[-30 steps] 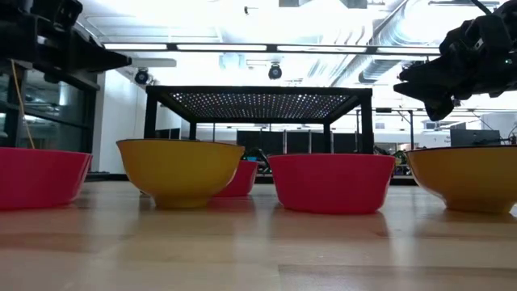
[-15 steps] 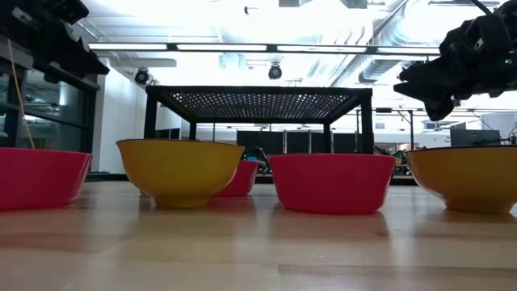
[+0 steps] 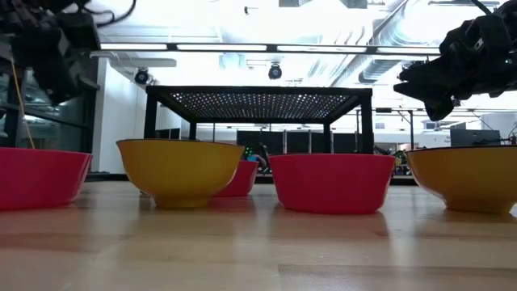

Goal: Pick & Place Mini bowls
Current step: Put the bottom left red bowl on the shelf

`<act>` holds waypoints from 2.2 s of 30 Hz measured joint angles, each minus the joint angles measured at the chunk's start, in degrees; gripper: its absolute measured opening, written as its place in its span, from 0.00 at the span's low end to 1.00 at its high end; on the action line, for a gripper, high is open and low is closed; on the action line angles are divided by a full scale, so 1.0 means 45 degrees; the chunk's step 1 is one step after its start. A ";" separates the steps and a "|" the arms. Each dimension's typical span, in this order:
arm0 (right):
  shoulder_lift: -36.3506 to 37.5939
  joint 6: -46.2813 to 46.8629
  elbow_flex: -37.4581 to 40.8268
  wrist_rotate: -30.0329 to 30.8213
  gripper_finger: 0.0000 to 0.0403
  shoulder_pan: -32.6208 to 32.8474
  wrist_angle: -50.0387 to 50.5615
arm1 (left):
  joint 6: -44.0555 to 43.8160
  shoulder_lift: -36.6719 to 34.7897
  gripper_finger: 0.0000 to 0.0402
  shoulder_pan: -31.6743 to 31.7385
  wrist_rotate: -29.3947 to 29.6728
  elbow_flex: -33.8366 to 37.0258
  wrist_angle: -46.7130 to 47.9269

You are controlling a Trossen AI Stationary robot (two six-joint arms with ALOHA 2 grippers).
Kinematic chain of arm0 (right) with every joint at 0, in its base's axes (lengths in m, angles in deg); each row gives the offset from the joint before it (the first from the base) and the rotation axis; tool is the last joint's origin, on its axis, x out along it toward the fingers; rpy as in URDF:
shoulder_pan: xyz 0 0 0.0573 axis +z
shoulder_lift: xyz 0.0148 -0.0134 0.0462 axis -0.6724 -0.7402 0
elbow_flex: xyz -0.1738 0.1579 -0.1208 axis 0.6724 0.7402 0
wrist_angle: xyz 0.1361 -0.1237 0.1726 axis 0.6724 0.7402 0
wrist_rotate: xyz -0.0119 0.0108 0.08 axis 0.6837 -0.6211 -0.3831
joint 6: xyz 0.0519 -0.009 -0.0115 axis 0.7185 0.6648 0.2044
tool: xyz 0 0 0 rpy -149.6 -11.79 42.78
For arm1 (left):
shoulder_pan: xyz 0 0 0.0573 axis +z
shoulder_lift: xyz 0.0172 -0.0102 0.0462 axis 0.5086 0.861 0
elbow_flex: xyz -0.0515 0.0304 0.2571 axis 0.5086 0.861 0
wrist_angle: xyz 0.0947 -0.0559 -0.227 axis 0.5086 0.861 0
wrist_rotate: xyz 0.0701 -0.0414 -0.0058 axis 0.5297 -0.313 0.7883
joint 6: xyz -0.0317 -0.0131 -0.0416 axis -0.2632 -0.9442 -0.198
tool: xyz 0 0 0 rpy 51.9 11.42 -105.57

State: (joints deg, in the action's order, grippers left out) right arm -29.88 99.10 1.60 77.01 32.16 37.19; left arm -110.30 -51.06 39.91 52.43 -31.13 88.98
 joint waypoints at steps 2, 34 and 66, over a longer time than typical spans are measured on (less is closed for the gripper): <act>-0.0003 0.0000 0.0000 0.0000 0.34 0.0001 0.0000 | -0.0288 0.0348 0.18 -0.0037 -0.0387 0.0000 0.0571; -0.0002 0.0002 0.0005 0.0000 0.34 -0.0003 -0.0058 | -0.9350 0.6397 0.18 -0.7916 0.4986 -0.0996 -0.1513; -0.0001 0.0003 0.0005 0.0000 0.34 0.0002 -0.0063 | -0.7629 0.8549 0.18 -0.7915 0.4912 -0.3142 0.1588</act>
State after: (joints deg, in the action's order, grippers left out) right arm -29.89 99.12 1.62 77.01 32.17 36.91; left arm -144.63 -12.59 4.30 74.53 -45.26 96.12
